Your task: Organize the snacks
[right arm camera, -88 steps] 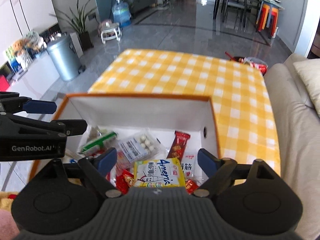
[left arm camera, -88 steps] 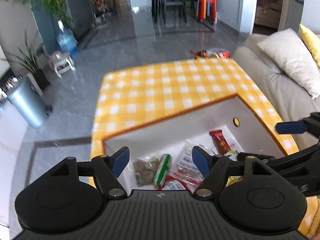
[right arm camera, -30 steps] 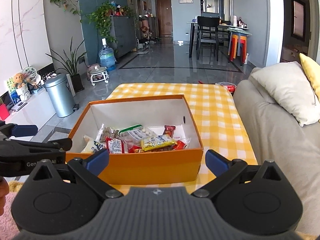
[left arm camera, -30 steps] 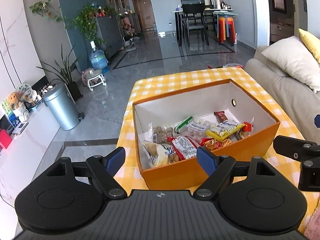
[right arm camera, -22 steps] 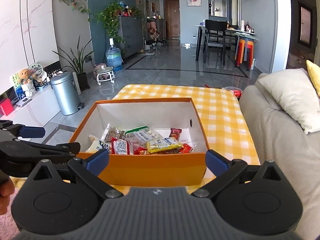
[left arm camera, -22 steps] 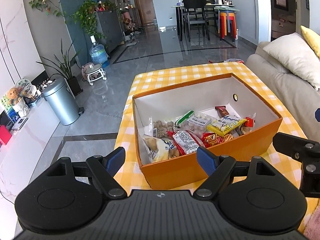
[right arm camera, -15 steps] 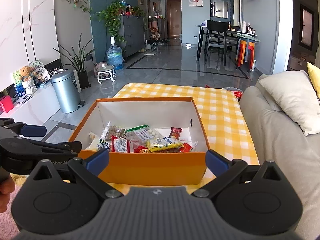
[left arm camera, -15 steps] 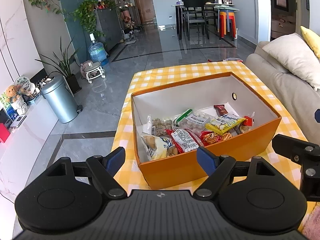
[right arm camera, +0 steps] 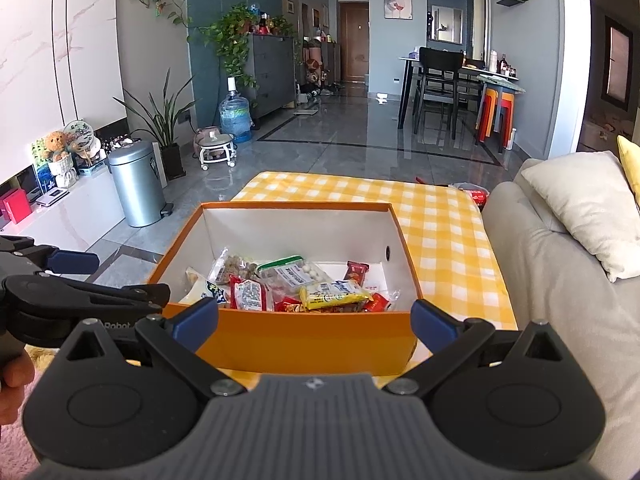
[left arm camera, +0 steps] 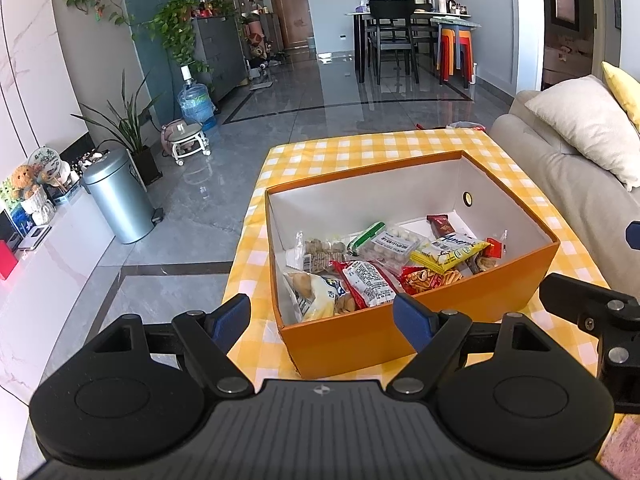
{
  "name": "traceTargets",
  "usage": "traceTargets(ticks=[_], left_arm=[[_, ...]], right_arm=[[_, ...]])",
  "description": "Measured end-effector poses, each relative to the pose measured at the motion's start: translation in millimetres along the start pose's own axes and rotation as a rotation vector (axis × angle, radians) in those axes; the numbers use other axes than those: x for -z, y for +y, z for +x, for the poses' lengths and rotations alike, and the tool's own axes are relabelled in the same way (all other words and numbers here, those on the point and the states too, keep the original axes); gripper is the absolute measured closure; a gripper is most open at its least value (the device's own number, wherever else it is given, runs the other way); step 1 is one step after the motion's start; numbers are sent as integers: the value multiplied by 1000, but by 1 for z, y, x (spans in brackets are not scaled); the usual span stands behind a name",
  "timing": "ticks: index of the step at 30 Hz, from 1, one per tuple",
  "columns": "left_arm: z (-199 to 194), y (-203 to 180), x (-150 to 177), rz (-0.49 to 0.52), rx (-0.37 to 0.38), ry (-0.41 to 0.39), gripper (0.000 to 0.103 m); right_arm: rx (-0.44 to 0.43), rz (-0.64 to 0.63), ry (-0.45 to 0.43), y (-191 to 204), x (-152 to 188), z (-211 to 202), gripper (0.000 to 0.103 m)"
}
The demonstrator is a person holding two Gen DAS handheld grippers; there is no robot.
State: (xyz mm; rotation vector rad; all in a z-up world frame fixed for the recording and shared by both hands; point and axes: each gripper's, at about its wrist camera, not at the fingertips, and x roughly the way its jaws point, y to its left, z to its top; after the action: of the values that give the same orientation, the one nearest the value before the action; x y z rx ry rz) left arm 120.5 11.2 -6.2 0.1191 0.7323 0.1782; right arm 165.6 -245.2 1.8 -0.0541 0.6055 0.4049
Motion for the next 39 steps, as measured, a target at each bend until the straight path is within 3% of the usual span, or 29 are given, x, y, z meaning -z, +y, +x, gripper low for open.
traceTargets(ticks=[39], left_arm=[[-8, -2, -4, -23, 6, -16, 8]], right_arm=[[-4, -16, 4, 10, -2, -11, 4]])
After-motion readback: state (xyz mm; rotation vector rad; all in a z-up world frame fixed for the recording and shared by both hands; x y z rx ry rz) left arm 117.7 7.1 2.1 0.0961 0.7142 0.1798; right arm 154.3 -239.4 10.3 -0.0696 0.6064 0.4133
